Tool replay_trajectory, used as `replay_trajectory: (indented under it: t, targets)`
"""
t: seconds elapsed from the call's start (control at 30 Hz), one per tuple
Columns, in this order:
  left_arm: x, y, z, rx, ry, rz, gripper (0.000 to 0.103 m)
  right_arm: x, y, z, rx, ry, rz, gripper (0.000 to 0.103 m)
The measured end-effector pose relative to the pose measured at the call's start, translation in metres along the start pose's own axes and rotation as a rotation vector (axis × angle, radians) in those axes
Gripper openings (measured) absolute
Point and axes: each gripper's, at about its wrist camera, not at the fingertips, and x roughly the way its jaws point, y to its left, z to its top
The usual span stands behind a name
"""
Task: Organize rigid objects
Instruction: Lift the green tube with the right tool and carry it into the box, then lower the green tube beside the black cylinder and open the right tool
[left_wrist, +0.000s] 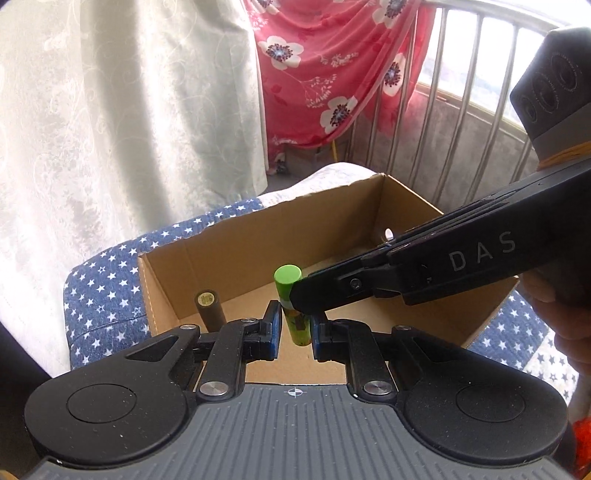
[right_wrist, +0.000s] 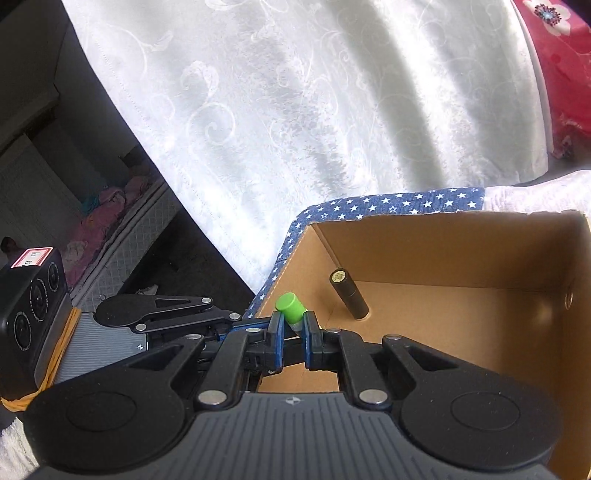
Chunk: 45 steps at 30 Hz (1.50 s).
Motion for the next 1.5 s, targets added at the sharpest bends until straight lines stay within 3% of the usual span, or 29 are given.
replay_trajectory:
  t: [0.37, 1.23, 1.37, 1.5]
  targets:
    - [0.072, 0.005, 0.02, 0.008, 0.152, 0.063, 0.015, 0.062, -0.056, 0.026, 0.095, 0.094, -0.051, 0.012]
    - [0.085, 0.004, 0.027, 0.044, 0.18, 0.09, 0.023, 0.079, -0.063, 0.029, 0.089, 0.118, -0.098, 0.012]
    - [0.085, 0.004, 0.028, 0.043, 0.179, 0.083, 0.027, 0.08, -0.063, 0.029, 0.085, 0.122, -0.099, 0.013]
    - [0.084, 0.001, 0.028, 0.047, 0.172, 0.079, 0.039, 0.082, -0.061, 0.028, 0.081, 0.128, -0.1, 0.013]
